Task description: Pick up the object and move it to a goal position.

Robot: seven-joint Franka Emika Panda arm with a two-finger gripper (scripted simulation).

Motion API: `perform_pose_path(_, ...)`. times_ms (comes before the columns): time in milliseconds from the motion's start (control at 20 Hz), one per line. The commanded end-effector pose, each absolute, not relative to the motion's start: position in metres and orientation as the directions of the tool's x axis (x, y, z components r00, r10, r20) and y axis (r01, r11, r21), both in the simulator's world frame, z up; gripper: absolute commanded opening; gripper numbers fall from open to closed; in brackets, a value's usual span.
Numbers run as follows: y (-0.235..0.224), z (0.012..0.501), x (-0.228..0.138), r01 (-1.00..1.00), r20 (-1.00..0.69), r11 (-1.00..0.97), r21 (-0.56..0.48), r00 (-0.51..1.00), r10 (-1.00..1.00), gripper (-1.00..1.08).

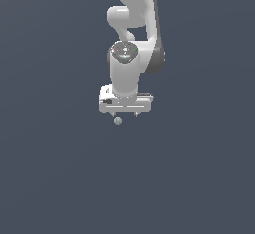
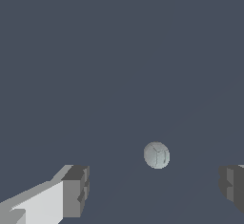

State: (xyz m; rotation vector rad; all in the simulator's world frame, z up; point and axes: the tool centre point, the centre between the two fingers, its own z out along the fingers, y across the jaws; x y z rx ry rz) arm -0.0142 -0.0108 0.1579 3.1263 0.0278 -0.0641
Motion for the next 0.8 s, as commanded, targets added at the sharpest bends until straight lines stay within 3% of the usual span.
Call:
perform_pose_path(0, -0.0108, 0.1579, -0.0142, 0.018, -0.041, -1.0, 0.014, 0.999, 0.017, 1.0)
perform_pose_path(750, -0.0204, 0.1579, -0.0181, 0.002, -0.032, -1.0, 0.024, 0.999, 0.002, 1.0)
